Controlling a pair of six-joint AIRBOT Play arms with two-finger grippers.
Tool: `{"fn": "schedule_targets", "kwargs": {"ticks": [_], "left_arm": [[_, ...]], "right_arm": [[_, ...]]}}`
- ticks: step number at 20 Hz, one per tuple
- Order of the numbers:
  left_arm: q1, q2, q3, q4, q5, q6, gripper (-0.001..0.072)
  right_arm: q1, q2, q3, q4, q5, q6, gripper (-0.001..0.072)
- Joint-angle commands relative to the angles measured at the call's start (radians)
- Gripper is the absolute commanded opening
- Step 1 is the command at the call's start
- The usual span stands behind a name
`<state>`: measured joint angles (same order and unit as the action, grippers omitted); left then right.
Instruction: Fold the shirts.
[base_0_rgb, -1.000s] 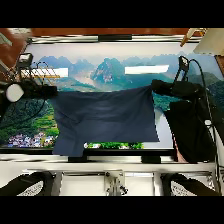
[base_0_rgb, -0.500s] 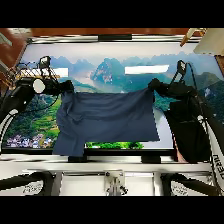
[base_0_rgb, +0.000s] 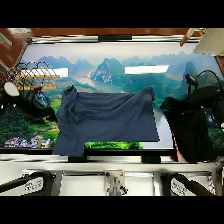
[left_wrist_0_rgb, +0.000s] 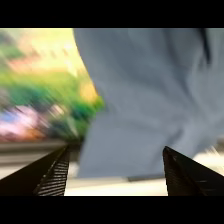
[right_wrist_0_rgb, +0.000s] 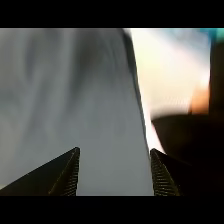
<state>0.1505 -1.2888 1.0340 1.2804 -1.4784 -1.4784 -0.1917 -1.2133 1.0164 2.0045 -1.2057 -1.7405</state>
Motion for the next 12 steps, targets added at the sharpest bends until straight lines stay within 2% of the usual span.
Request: {"fn": "schedule_targets", "kwargs": {"ticks": [1, 4, 8, 12], "left_arm": [[0.084, 0.047, -0.216, -0.149, -0.008, 0.138, 0.072], [0.086, 0.047, -0.313, -0.163, 0.085, 0.226, 0.072], [0.086, 0.045, -0.321, -0.163, 0.179, 0.239, 0.072], [0.086, 0.045, -0.32, -0.116, 0.188, 0.267, 0.072]], "right_arm": [[-0.028, 0.007, -0.025, 0.008, -0.151, -0.037, 0.0549], [-0.027, 0.007, -0.026, 0.05, -0.143, -0.038, 0.0549], [-0.027, 0.007, -0.026, 0.055, -0.14, -0.037, 0.0549], [-0.027, 0.007, -0.026, 0.055, -0.14, -0.037, 0.0549]]}}
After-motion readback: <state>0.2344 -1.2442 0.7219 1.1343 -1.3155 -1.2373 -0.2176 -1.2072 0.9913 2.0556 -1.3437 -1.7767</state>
